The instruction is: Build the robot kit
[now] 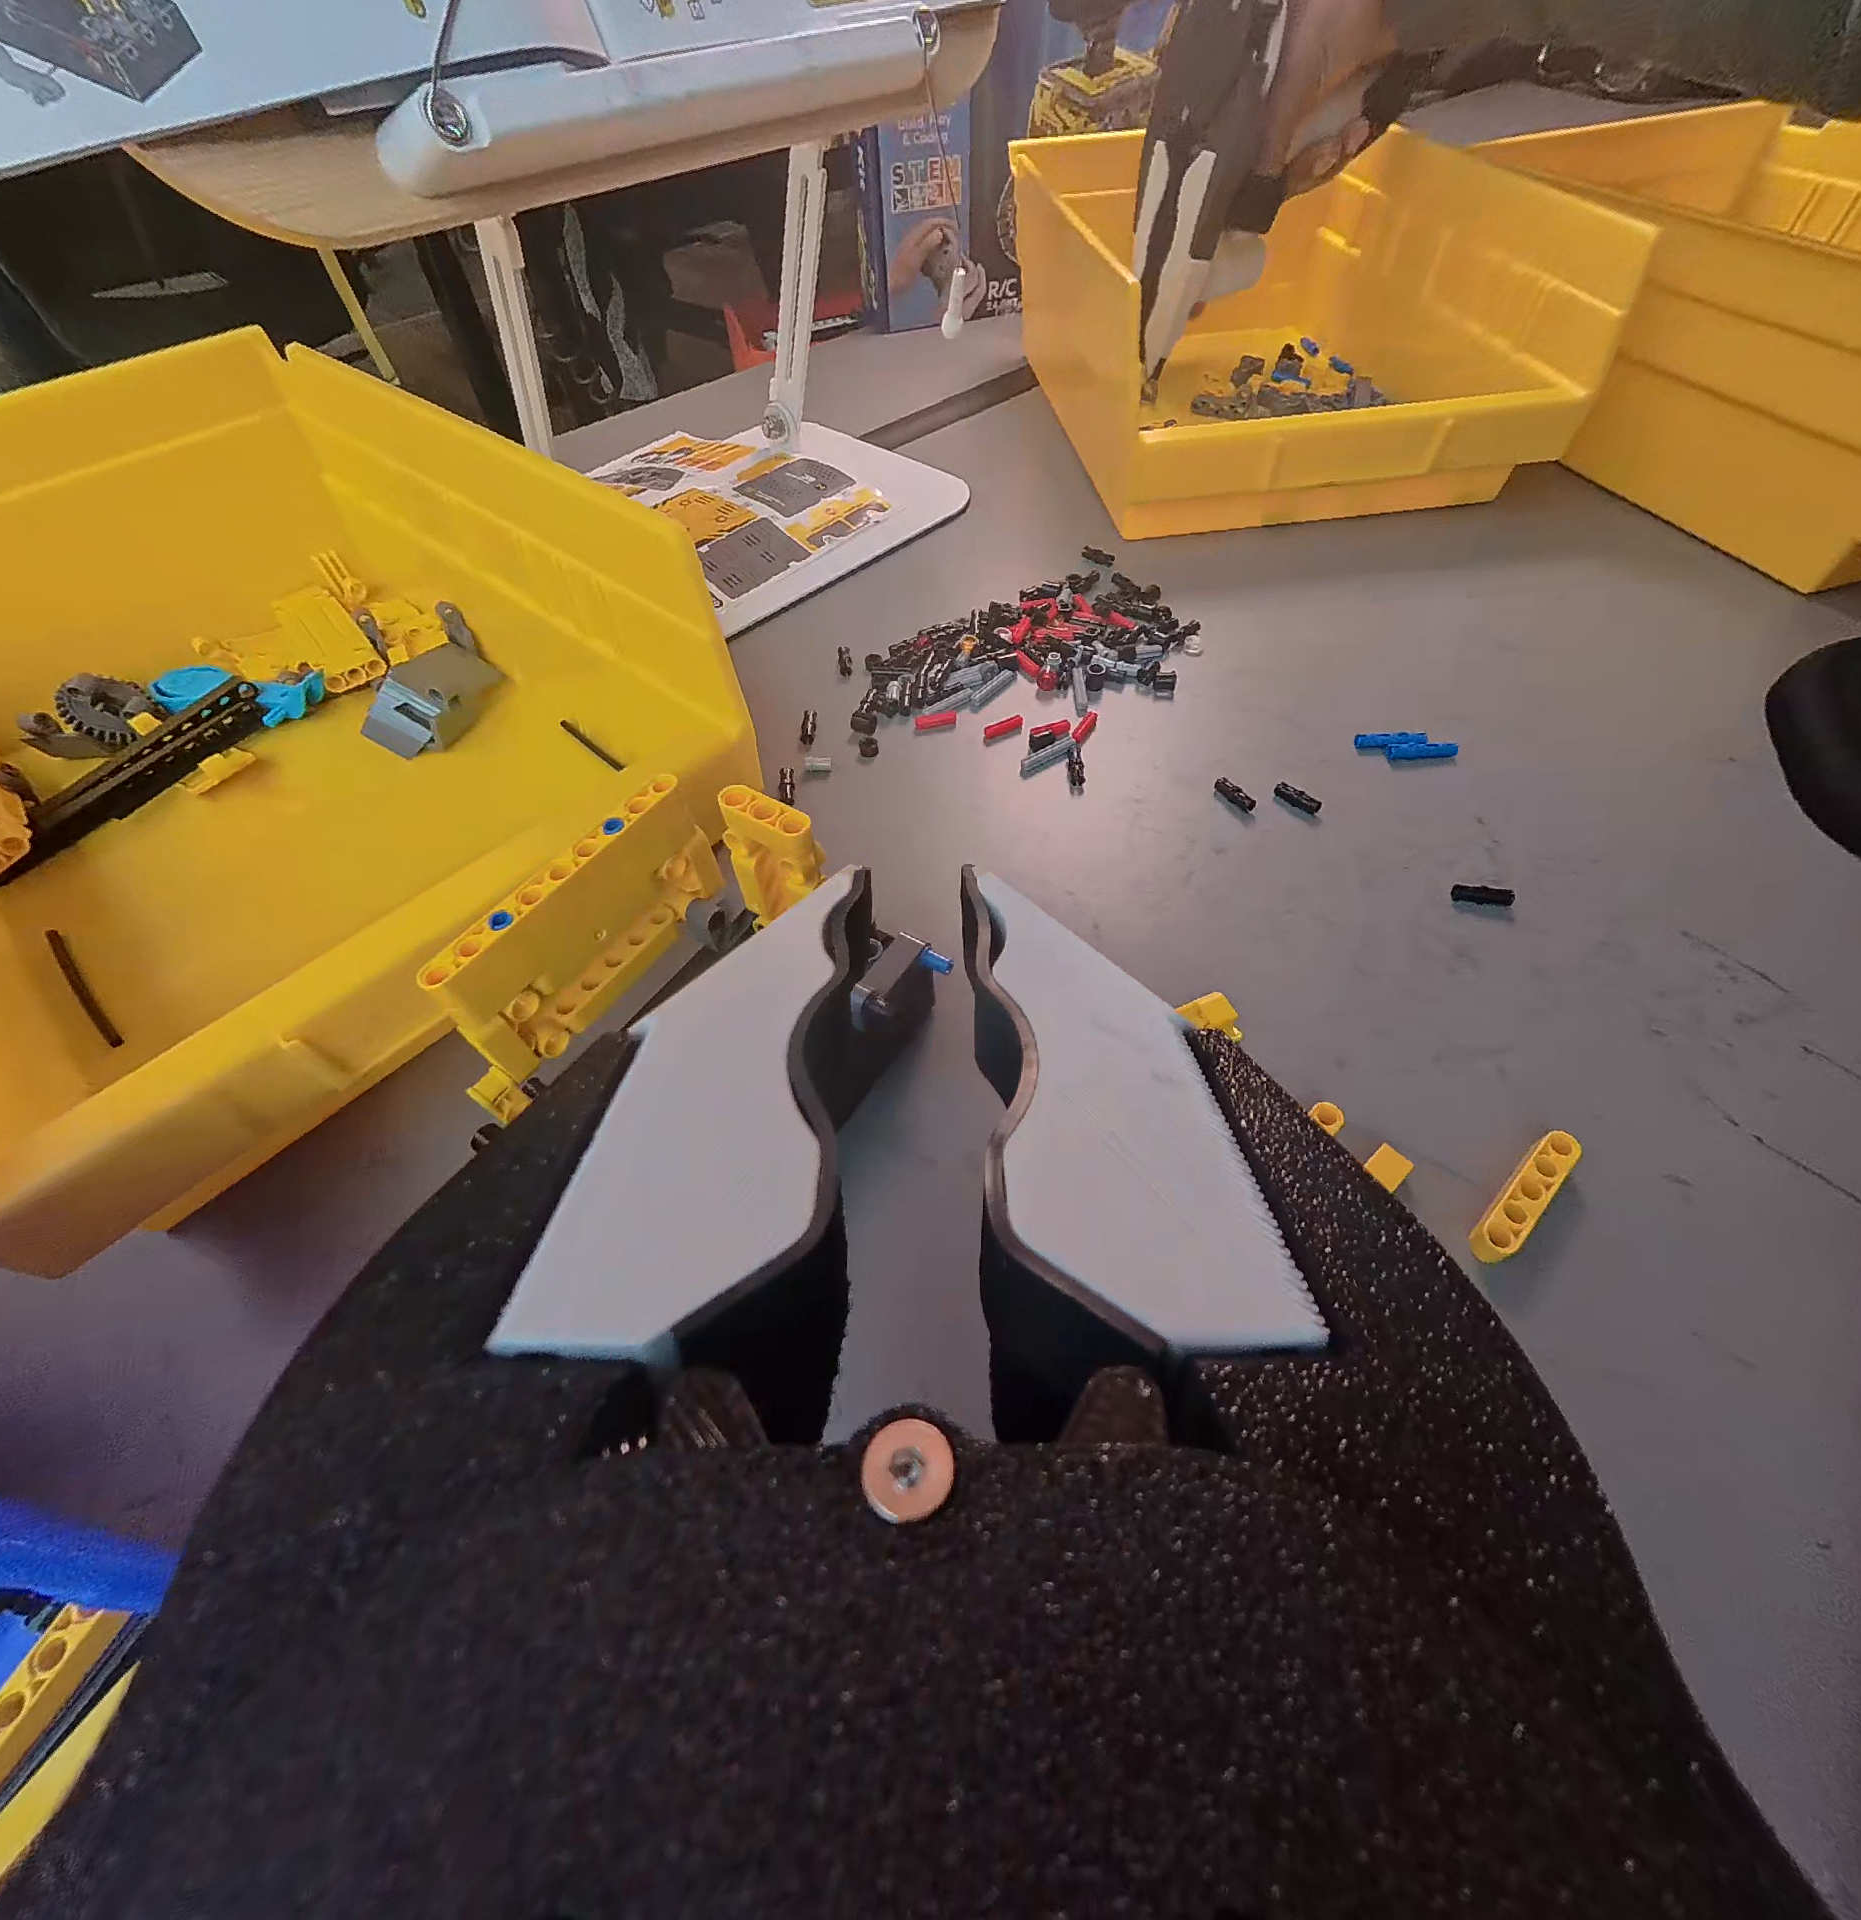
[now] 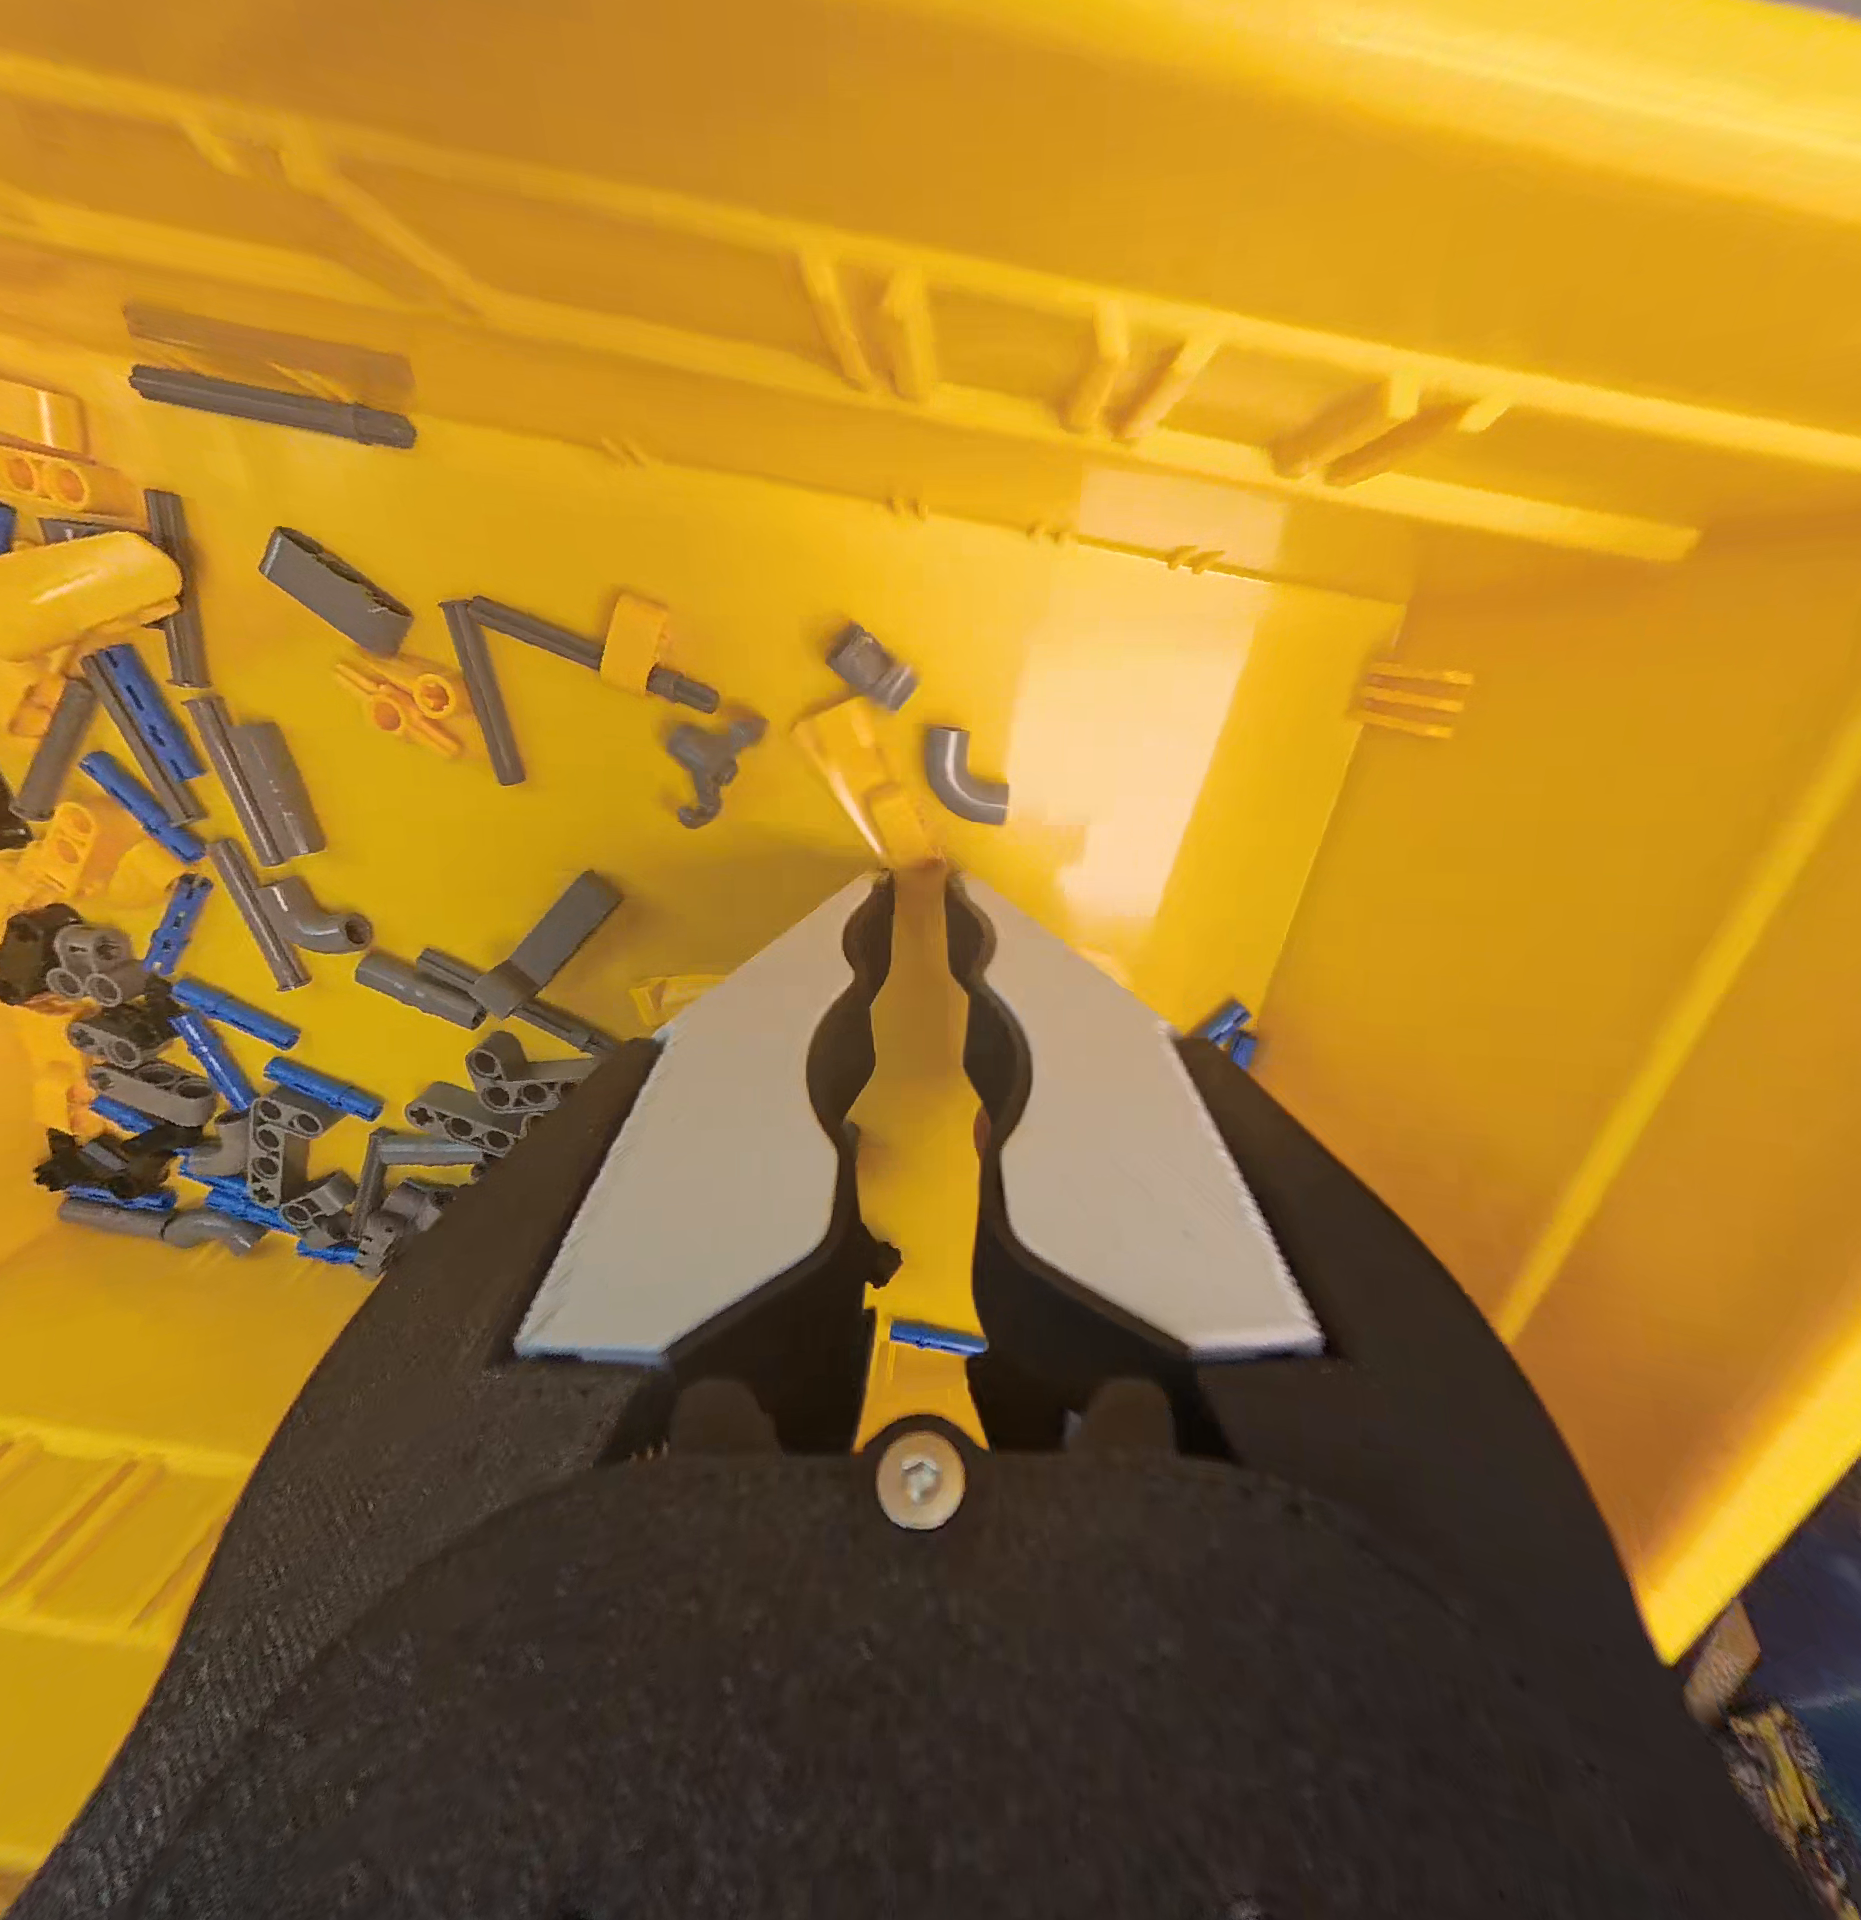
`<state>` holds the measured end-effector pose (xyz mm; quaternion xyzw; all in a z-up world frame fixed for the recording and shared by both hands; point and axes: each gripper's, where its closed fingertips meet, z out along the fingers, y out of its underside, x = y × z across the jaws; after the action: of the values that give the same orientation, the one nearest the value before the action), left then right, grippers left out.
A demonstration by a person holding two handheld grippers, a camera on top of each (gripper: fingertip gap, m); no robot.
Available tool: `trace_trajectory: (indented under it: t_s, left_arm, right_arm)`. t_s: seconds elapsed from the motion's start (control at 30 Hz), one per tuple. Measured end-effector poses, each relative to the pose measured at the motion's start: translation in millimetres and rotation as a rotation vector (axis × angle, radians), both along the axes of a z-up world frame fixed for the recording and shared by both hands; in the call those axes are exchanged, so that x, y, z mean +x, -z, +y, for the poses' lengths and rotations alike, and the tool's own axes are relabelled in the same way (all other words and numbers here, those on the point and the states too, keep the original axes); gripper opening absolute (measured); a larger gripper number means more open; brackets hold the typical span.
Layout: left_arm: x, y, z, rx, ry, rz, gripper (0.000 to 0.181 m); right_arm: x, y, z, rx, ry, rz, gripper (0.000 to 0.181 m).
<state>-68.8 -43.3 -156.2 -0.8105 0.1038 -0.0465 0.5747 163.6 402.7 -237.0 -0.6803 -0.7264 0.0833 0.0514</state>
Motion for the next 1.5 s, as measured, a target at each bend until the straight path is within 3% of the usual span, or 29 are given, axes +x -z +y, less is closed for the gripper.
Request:
trace_trajectory:
  t_s: [0.1,0.23,0.33,0.43,0.6,0.73,0.8,0.93,1.03,1.13,1.2,1.27,1.37,1.5]
  left_arm:
    - [6,-1,0,-0.002,0.029,-0.011,0.015]
    - [20,-2,1,-0.011,0.105,-0.040,0.013]
    - [33,-1,6,-0.015,0.171,-0.060,0.013]
    - [45,-6,10,0.004,0.216,-0.077,0.014]
    - [45,-13,4,0.038,0.186,-0.055,0.015]
    - [33,-13,1,0.051,0.134,-0.031,0.015]
    - [30,-10,2,0.047,0.123,-0.043,0.015]
    - [31,-7,4,0.030,0.141,-0.070,0.015]
    - [37,-4,4,0.009,0.178,-0.098,0.016]
    - [48,-2,6,-0.017,0.238,-0.163,0.018]
    - [51,1,7,-0.045,0.272,-0.146,0.020]
    - [50,10,9,-0.096,0.300,-0.063,0.024]
    - [43,28,6,-0.172,0.350,0.071,0.025]
    - [49,48,-10,-0.253,0.447,0.036,0.024]
  right_arm:
    - [1,-11,-14,0.085,-0.045,0.032,0.000]
    - [-9,-55,-53,0.194,-0.094,0.177,0.000]
    - [-10,-70,-56,0.308,-0.084,0.189,0.000]
    - [-10,-59,-44,0.306,-0.038,0.156,0.019]
    - [-9,-18,-18,0.222,0.035,0.102,0.026]
    - [-15,-2,-15,0.125,0.069,0.117,0.021]
    - [-20,-1,-15,0.111,0.079,0.139,0.010]
    - [-20,-12,-22,0.171,0.022,0.125,0.007]
    - [-34,-54,-60,0.236,-0.090,0.219,0.007]
    - [-52,-97,-138,0.242,-0.221,0.334,0.007]
    - [-62,-109,-195,0.246,-0.293,0.370,0.007]
    - [-71,-106,-253,0.216,-0.329,0.388,0.007]
    - [-80,-81,-331,0.134,-0.353,0.376,0.007]
    - [-94,-33,-399,-0.007,-0.324,0.339,0.007]
